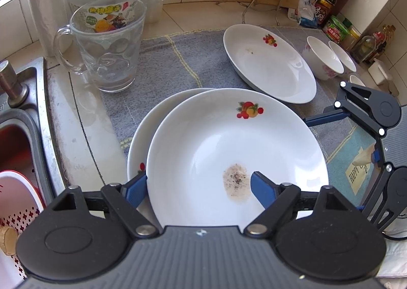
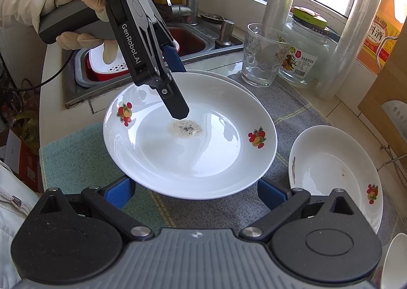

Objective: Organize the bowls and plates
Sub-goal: 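Lower the plate onto the other plate and open the left gripper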

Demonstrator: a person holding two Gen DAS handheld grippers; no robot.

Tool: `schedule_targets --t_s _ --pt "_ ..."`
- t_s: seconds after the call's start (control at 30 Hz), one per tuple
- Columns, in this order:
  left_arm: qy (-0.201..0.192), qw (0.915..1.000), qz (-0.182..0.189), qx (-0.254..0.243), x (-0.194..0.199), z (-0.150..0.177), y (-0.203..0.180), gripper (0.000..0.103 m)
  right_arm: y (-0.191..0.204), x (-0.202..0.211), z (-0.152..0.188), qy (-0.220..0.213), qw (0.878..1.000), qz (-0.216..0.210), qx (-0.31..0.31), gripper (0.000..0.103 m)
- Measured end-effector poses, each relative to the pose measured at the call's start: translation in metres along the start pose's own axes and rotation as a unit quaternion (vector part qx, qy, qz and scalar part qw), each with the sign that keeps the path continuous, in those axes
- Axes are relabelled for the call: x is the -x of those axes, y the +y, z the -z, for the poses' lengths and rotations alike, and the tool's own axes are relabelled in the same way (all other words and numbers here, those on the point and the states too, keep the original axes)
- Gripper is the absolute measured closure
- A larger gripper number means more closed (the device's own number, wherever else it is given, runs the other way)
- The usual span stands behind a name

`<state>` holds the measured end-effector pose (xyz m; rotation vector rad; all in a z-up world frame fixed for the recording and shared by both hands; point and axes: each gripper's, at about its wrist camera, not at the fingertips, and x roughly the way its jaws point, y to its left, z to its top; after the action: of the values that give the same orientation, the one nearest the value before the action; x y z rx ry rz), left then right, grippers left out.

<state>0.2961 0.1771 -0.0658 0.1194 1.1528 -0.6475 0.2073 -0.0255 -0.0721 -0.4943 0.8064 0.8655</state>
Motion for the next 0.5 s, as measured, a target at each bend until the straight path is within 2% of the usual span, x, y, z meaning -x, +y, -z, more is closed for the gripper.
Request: schedule_targets --t_s 0.5 --pt "-0.003 0.9999 -0.004 0.016 0.013 0.007 0.0 0.018 0.001 -0.005 -0.002 -0.001 1.0 -0.002 0.006 0.0"
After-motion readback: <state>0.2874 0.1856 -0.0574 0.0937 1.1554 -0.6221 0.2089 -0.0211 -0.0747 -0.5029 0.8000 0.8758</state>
